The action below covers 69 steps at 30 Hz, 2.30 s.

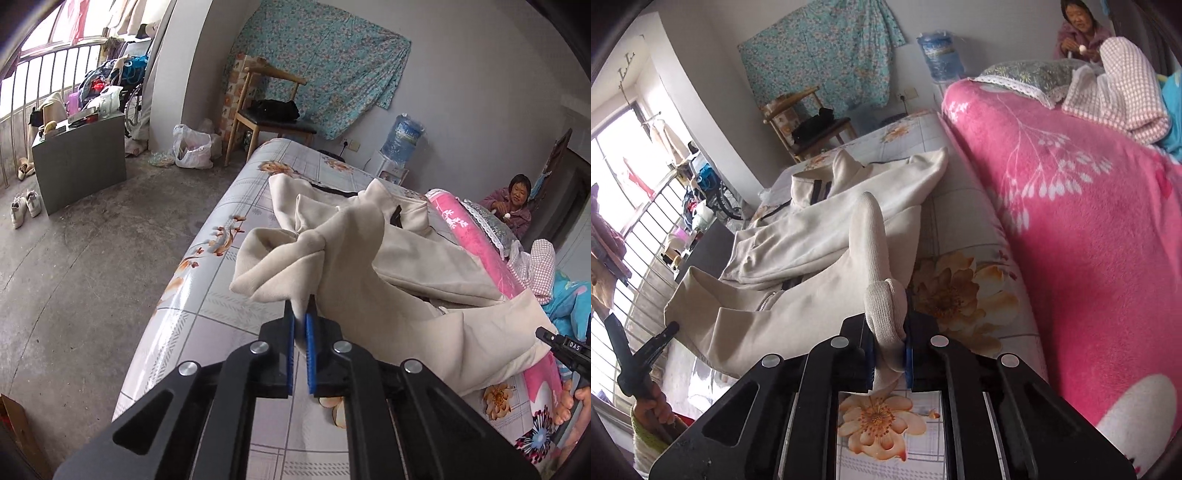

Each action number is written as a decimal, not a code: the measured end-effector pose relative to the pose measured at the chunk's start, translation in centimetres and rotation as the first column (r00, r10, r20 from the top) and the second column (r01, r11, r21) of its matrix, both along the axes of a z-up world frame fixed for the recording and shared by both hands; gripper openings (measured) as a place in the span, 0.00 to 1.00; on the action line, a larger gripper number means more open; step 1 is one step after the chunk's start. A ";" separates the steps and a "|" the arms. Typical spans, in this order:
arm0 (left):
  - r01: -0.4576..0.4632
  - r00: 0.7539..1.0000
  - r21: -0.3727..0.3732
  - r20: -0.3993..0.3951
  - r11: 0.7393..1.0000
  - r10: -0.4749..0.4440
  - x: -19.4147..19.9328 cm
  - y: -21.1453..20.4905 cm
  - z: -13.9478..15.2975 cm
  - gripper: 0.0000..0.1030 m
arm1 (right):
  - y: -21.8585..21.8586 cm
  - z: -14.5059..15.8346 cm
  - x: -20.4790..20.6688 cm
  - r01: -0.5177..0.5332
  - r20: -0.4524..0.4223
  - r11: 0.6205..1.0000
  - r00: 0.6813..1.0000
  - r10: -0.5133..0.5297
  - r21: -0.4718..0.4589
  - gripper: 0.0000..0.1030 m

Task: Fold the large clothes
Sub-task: 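Pinch the folded hem edge with both tools and tug it straight, then grasp the folded edge again with both tools and pull it flat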

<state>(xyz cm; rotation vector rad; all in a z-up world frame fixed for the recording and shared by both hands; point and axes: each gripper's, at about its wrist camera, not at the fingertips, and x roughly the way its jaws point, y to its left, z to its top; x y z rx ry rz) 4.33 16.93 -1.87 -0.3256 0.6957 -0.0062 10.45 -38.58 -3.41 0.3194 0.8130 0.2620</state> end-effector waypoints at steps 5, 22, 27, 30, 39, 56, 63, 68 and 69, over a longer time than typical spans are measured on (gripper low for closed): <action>0.032 0.999 -0.036 -0.043 0.999 -0.033 -3.7 0.7 0.7 0.04 | -1.8 1.1 -3.1 -0.023 -0.008 0.999 1.000 0.023 0.047 0.10; -0.004 0.982 -0.100 -0.188 0.995 -0.015 -8.0 4.4 -2.6 0.17 | -6.5 -1.4 -6.1 0.159 -0.086 0.976 0.981 -0.172 -0.146 0.59; 0.092 0.986 -0.051 -0.137 0.994 -0.098 -6.2 2.9 -1.5 0.19 | -4.8 -0.4 -5.1 0.081 -0.068 0.995 0.994 -0.085 -0.066 0.61; 0.156 0.975 0.022 -0.166 0.988 -0.150 -3.6 0.4 -2.2 0.25 | -2.3 -0.9 -3.4 0.020 -0.076 0.994 0.997 -0.028 -0.107 0.62; 0.203 0.952 0.169 -0.265 0.965 -0.153 2.5 -2.5 -5.3 0.32 | 3.9 -3.1 0.3 -0.069 -0.092 0.930 0.995 0.038 -0.360 0.60; 0.108 0.993 0.222 -0.072 0.969 -0.094 -1.6 -0.6 -0.4 0.04 | 2.9 0.6 -2.9 0.085 0.049 0.921 0.996 -0.071 -0.380 0.03; 0.095 0.990 0.211 -0.123 0.973 -0.070 2.1 0.0 -3.1 0.04 | 2.3 -1.4 1.1 0.074 0.025 0.933 0.997 -0.069 -0.352 0.03; 0.101 0.980 0.215 -0.188 0.971 -0.061 3.0 -0.1 -5.8 0.08 | 2.3 -5.2 2.5 0.040 -0.062 0.929 0.996 -0.067 -0.369 0.05; 0.102 0.980 0.207 -0.187 0.973 -0.063 2.9 0.1 -5.6 0.09 | 2.0 -5.3 2.5 0.043 -0.076 0.935 0.994 -0.075 -0.352 0.06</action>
